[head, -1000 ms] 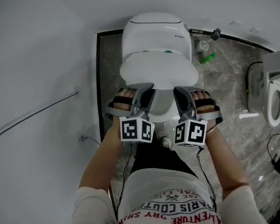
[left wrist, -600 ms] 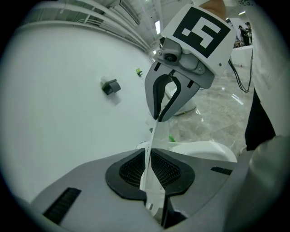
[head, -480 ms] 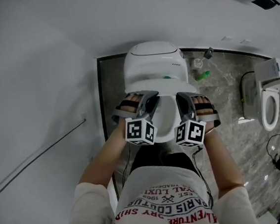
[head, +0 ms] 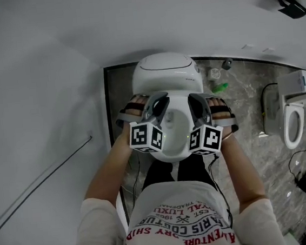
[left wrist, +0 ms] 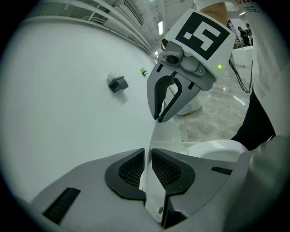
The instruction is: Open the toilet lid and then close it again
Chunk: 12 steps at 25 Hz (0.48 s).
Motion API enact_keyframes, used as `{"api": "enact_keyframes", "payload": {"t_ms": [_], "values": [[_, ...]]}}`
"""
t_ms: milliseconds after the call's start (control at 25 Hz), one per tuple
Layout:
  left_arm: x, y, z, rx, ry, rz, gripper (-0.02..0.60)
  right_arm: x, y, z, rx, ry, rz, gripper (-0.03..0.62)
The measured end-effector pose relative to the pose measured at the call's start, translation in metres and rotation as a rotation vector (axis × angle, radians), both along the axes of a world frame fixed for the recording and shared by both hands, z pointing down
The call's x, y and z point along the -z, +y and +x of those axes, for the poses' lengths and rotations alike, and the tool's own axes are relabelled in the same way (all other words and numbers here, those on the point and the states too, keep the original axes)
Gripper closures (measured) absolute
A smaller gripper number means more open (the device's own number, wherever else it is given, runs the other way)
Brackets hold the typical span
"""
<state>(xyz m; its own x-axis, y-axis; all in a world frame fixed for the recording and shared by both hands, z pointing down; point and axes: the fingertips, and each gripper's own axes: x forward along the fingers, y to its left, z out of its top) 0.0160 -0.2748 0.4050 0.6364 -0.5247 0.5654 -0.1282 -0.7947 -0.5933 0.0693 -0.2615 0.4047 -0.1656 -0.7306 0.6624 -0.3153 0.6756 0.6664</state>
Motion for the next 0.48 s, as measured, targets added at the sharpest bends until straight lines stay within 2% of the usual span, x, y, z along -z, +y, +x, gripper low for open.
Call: {"api": "enact_keyframes", "payload": {"t_ms": [480], "values": [[-0.004, -0.075, 0.014, 0.079, -0.047, -0.034, 0.519, -0.003, -0.073, 0.014, 0.072, -0.069, -0.055, 0.560]]}}
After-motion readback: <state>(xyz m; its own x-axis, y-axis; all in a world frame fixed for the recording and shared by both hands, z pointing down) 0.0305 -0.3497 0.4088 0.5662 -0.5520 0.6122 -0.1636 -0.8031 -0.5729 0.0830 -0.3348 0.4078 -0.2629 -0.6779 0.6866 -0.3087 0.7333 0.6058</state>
